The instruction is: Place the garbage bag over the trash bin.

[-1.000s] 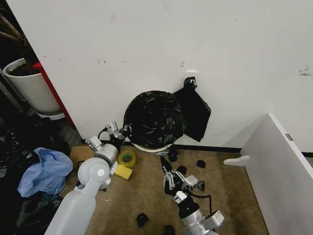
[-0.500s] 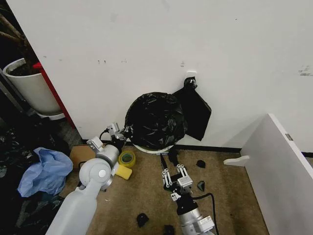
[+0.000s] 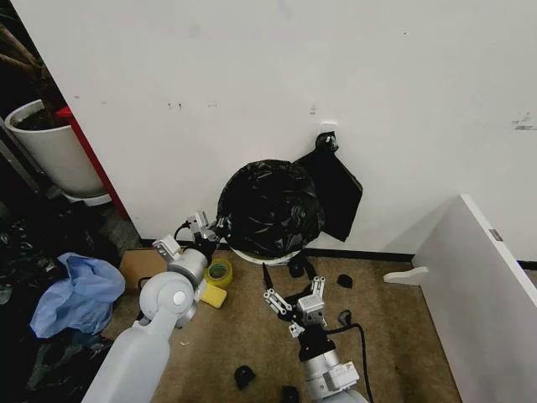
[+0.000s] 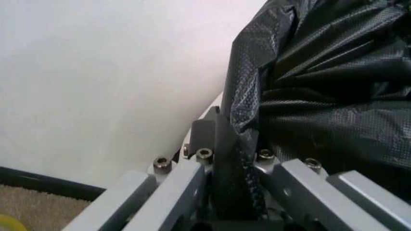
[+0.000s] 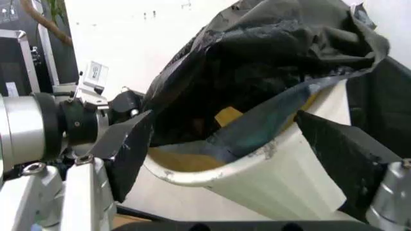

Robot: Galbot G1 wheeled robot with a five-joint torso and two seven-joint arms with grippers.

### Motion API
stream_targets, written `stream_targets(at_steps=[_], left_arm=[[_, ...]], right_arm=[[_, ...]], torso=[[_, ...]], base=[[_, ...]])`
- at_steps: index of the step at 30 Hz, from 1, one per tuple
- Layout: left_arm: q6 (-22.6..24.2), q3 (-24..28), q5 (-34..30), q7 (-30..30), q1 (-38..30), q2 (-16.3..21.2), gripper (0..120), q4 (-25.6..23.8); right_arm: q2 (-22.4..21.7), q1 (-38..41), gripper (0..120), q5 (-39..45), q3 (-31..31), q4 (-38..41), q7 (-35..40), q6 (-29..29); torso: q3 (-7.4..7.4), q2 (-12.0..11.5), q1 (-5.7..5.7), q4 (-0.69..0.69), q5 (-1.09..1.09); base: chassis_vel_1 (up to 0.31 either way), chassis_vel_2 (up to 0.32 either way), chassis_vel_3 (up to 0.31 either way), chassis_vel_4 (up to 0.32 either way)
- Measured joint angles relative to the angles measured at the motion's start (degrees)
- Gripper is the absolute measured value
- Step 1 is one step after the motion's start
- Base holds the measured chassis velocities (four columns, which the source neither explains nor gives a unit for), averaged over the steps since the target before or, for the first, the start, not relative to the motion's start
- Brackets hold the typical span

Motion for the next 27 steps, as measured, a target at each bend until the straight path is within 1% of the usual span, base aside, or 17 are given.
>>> stream_targets(at_steps=[2,7,9,13,15,17,18,21,23,25,27], left_arm=[[0.0,0.0,0.1,0.0,0.1,0.0,1,0.0],[0.0,0.1,0.2,0.0,0.2,-0.2,1,-0.1],[0.0,0.2,0.3,0.0,0.2,-0.2,1,-0.3],[0.0,0.2,0.3,0.0,0.4,-0.3,1,-0.6],[0.0,0.2,0.3,0.0,0.4,-0.3,1,-0.6],[0.1,0.2,0.3,0.0,0.5,-0.2,1,-0.6],[0.1,0.1,0.3,0.0,0.6,-0.2,1,-0.6],[0.1,0.1,0.4,0.0,0.6,-0.2,1,-0.6],[0.1,0.1,0.4,0.0,0.6,-0.2,1,-0.6],[0.1,0.1,0.4,0.0,0.6,-0.2,1,-0.6],[0.2,0.3,0.7,0.0,0.6,-0.3,1,-0.6]], right_arm=[[0.0,0.3,77,1.0,0.0,0.0,-0.6,-0.1],[0.2,0.9,74,1.4,0.1,-0.4,-1.1,-0.5],[0.4,1.3,71,0.7,0.3,-0.9,-1.2,-0.6],[0.6,1.5,54,0.0,0.6,-1.3,-1.7,-0.5],[0.6,1.5,52,0.0,0.6,-1.3,-1.8,-0.4],[0.6,1.5,48,0.1,0.6,-1.3,-2.2,-0.2],[0.6,1.5,38,0.4,0.6,-1.3,-3.0,0.7],[0.5,1.5,25,1.5,0.6,-0.9,-4.1,1.6],[0.5,1.5,25,1.6,0.6,-0.8,-4.3,1.7],[0.5,1.5,28,1.8,0.6,-0.8,-4.4,1.8],[0.5,1.5,39,2.2,0.6,-0.8,-4.4,1.7]], torso=[[0.0,0.0,0.0,0.0,0.0],[0.0,0.0,0.0,0.0,0.0],[0.0,0.0,0.0,0.0,0.0],[0.0,0.0,0.0,0.0,0.0],[0.0,0.0,0.0,0.0,0.0],[0.0,0.0,0.0,0.0,0.0],[0.0,0.0,0.0,0.0,0.0],[0.0,0.0,0.0,0.0,0.0],[0.0,0.0,0.0,0.0,0.0],[0.0,0.0,0.0,0.0,0.0],[0.0,0.0,0.0,0.0,0.0]], base=[[0.0,0.0,0.0,0.0],[0.0,0.0,0.0,0.0],[0.0,0.0,0.0,0.0],[0.0,0.0,0.0,0.0],[0.0,0.0,0.0,0.0],[0.0,0.0,0.0,0.0],[0.0,0.0,0.0,0.0],[0.0,0.0,0.0,0.0],[0.0,0.0,0.0,0.0],[0.0,0.0,0.0,0.0],[0.0,0.0,0.0,0.0]])
